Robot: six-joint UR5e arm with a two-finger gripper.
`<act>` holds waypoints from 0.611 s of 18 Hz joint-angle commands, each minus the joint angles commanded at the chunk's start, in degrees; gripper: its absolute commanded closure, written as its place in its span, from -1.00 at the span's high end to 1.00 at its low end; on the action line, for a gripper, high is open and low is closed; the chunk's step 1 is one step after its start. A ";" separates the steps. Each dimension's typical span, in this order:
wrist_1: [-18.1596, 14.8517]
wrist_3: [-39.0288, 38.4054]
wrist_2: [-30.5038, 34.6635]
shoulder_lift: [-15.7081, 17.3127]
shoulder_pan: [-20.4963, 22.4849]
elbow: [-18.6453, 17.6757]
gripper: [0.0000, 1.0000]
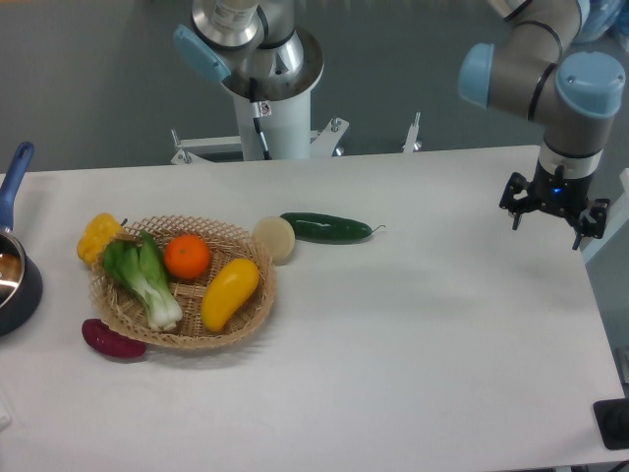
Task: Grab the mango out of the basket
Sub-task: 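Move the open gripper over the wicker basket toward the yellow mango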
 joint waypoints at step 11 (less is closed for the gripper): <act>1.14 -2.27 -5.36 4.82 -0.88 -7.98 1.00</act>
